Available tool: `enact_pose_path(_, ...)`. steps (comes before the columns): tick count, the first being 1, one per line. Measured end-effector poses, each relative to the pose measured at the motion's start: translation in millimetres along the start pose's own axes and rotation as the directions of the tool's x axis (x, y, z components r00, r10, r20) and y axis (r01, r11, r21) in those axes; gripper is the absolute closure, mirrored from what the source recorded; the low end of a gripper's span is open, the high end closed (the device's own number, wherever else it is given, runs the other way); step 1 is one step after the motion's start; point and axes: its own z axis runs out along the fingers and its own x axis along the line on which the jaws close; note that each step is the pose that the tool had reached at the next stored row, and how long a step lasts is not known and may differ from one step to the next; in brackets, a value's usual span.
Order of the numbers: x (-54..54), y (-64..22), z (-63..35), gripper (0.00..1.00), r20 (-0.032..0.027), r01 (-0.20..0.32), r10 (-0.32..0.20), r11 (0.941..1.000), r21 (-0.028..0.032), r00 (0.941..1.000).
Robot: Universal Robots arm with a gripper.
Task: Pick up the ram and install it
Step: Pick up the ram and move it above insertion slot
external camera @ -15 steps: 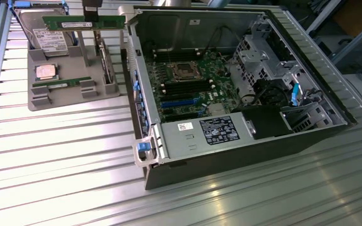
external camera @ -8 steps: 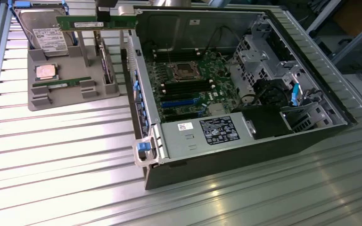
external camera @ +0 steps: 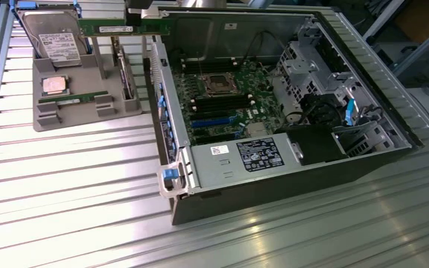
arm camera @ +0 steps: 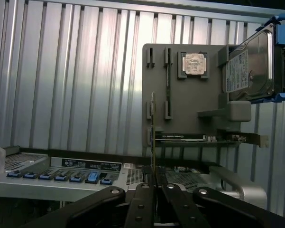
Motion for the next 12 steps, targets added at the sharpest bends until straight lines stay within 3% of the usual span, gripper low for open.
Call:
enact_pose_path(4, 0.6, -6.7, -0.5, 0.88, 0.0, 0.002, -0.002, 1.0, -0.0022, 1.0)
enact_pose_path(12, 2.5, -28.0, -2.4, 0.88, 0.0, 0.008, -0.008, 0.9999, -0.0094, 1.0)
